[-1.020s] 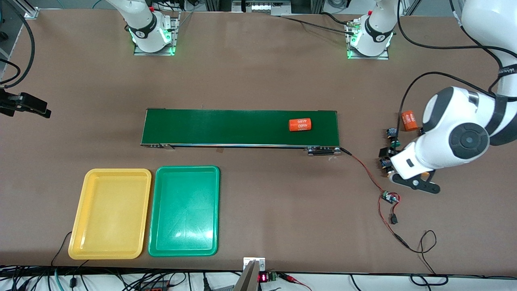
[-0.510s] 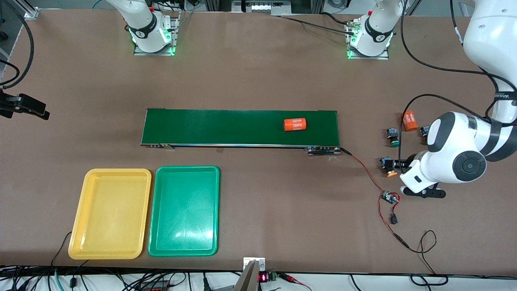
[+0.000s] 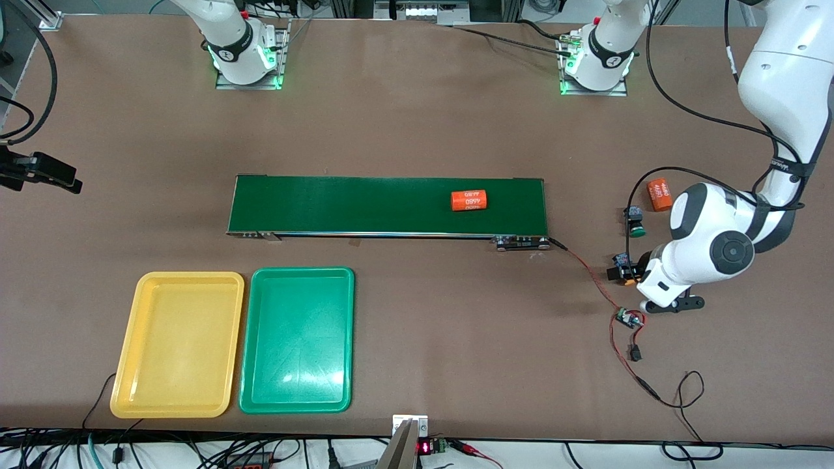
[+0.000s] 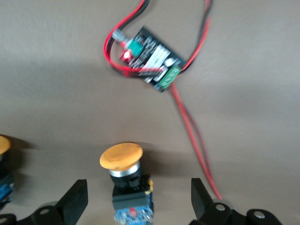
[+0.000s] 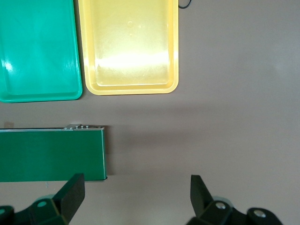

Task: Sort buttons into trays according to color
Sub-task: 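Move the left gripper back over a yellow-capped button, then grasp the yellow-capped button with the left gripper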

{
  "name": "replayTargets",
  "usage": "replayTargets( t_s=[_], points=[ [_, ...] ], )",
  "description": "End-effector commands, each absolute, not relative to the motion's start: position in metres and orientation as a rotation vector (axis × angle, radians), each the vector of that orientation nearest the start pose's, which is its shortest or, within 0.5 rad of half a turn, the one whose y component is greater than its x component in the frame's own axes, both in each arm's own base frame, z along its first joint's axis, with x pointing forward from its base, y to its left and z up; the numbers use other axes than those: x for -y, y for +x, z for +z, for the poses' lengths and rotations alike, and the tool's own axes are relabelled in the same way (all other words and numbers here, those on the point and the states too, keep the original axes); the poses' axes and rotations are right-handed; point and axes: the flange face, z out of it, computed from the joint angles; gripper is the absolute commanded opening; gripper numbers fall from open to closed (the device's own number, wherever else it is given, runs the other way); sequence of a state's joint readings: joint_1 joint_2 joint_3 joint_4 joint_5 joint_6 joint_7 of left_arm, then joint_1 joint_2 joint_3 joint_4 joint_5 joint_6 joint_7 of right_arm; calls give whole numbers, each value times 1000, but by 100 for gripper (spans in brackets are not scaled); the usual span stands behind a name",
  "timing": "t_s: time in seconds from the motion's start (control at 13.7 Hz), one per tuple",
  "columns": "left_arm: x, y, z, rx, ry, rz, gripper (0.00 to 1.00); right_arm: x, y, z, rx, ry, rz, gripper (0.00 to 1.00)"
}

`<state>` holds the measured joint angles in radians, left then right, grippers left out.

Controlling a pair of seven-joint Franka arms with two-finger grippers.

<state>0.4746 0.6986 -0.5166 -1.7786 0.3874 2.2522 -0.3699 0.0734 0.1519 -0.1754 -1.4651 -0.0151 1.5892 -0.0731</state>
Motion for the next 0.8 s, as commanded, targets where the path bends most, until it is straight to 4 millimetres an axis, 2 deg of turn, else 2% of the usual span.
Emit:
replayTargets(
  t_s=[0.0,0.07,0.15,0.29,0.36,0.51,0.66,0.73],
  points=[
    [-13,621,179,255,-3163,139,95,53,595,591,-58,-3168,29,100],
    [-12,618,175,270,-3170,128,90,53,595,590,-58,-3167,34,100],
    [-11,617,173,298,-3169,126,79,53,595,590,-58,-3167,37,100],
    [-9,617,175,318,-3163,133,44,53,595,590,-58,-3167,34,100],
    [-10,618,176,321,-3162,130,35,53,595,591,-58,-3167,32,100],
    [-10,621,185,313,-3161,108,30,53,595,590,-58,-3167,34,100],
    [-7,625,203,290,-3137,122,27,53,595,591,-58,-3167,32,100],
    [1,626,214,265,-3127,148,27,52,595,590,-56,-3167,34,100]
  ],
)
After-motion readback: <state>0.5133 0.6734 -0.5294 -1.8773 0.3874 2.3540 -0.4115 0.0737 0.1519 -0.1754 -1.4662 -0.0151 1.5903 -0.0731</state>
